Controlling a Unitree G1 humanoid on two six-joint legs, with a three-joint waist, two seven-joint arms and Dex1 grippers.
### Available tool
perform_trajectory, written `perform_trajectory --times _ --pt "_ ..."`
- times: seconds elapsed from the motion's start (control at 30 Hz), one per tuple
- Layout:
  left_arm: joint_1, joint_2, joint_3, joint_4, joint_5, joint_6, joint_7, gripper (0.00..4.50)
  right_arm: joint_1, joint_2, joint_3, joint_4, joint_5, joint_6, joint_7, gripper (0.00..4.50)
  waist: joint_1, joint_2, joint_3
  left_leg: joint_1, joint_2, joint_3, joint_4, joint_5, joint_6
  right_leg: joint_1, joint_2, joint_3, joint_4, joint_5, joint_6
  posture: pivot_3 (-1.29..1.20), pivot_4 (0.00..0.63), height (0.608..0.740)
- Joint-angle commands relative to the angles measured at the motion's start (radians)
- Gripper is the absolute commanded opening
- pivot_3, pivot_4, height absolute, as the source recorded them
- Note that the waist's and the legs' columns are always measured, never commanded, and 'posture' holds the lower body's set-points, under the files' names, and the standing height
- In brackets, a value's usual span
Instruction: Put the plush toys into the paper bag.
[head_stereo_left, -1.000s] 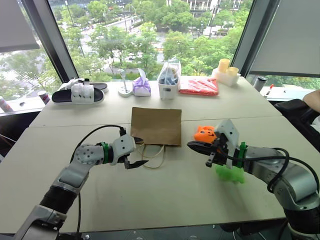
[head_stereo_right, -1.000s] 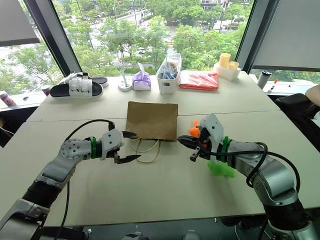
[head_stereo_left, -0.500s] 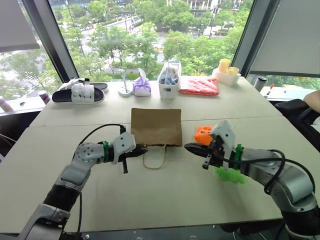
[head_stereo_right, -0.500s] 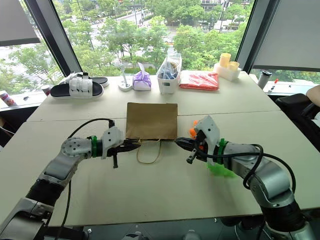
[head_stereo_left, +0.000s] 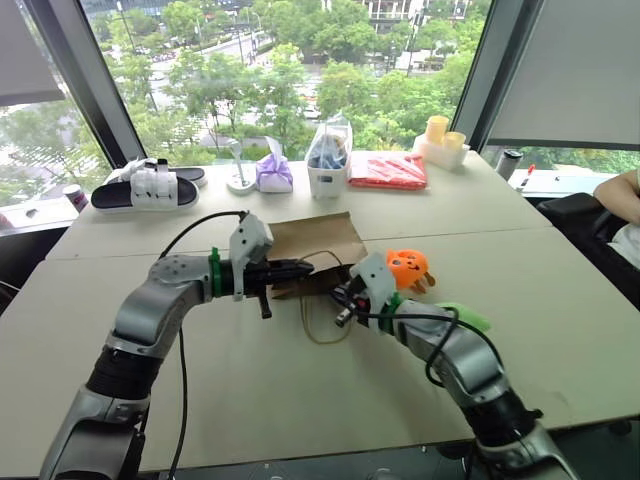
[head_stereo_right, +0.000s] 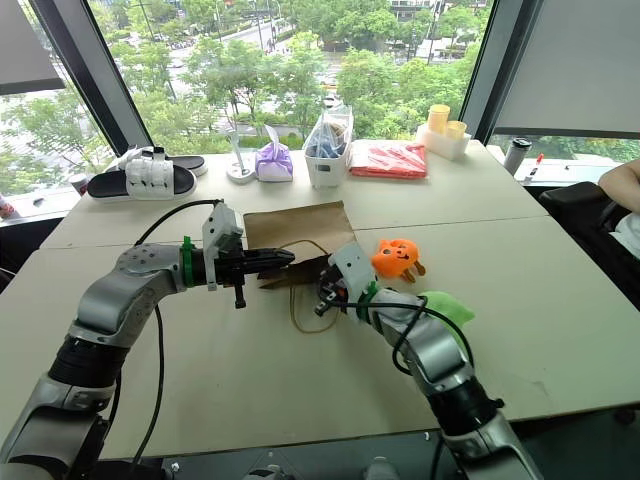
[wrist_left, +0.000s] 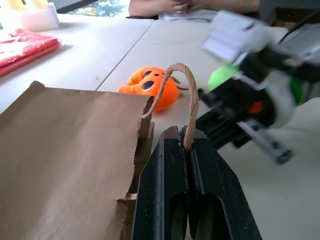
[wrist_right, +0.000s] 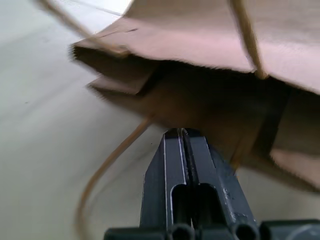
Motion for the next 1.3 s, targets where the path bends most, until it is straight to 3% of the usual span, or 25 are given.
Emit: perform_trajectory --times 0.03,0.2,0.4,0.8,1.03,1.27,1.3 --pt "-0.024 0.01 0.058 -0.065 -0.062 0.058 0.017 0.04 -0.052 0.079 -0.007 0.151 -0.068 -0.116 -0.063 0.0 -0.001 0.0 0.0 0.0 0.0 0.0 0.0 0.0 0.0 0.0 0.0 0.0 0.0 0.0 0.0 0.0 0.15 0.74" --pt "-0.08 -0.029 0.145 -0.065 -0.152 0.16 0.114 0.04 -0.082 0.112 0.018 0.288 -0.145 -0.157 -0.064 0.0 0.004 0.0 0.0 0.0 -0.001 -0.001 0.0 0.003 -0.006 0.0 0.0 0.0 0.0 0.0 0.0 0.0 0.15 0.74" --pt "-0.142 -0.062 0.222 -0.041 -0.227 0.231 0.198 0.04 -0.06 0.106 0.011 0.279 -0.178 -0.159 -0.036 0.0 -0.003 0.0 0.0 0.0 -0.002 -0.002 0.0 0.004 -0.007 0.0 0.0 0.0 0.001 0.0 0.0 0.0 0.15 0.74" --pt "-0.441 -0.089 0.428 0.195 -0.296 0.206 0.416 0.04 -0.004 0.091 -0.011 0.23 -0.191 -0.116 0.009 0.0 -0.002 0.0 0.0 0.0 -0.002 -0.002 0.0 0.005 -0.008 0.0 0.0 0.0 0.002 0.0 0.0 0.0 0.15 0.74" --pt "-0.27 -0.111 0.329 0.05 -0.306 0.245 0.375 0.04 -0.005 0.092 -0.042 0.157 -0.165 -0.087 0.026 0.0 -0.003 0.0 0.0 0.0 -0.002 -0.002 0.0 0.005 -0.009 0.0 0.0 0.0 0.002 0.0 0.0 0.0 0.15 0.74" --pt "-0.132 -0.142 0.268 -0.037 -0.288 0.229 0.387 0.04 -0.04 0.013 -0.14 -0.126 -0.072 0.087 0.101 0.0 0.001 0.0 0.0 -0.001 -0.002 -0.003 0.001 0.005 -0.008 -0.001 0.0 0.0 0.002 0.0 0.0 0.0 0.15 0.74" --pt "-0.122 -0.142 0.264 -0.042 -0.287 0.226 0.385 0.01 -0.045 -0.007 -0.16 -0.171 -0.051 0.126 0.114 0.25 0.002 0.0 0.0 -0.001 -0.002 -0.002 0.0 0.005 -0.008 -0.001 0.0 0.0 0.002 0.0 0.0 0.0 0.15 0.74"
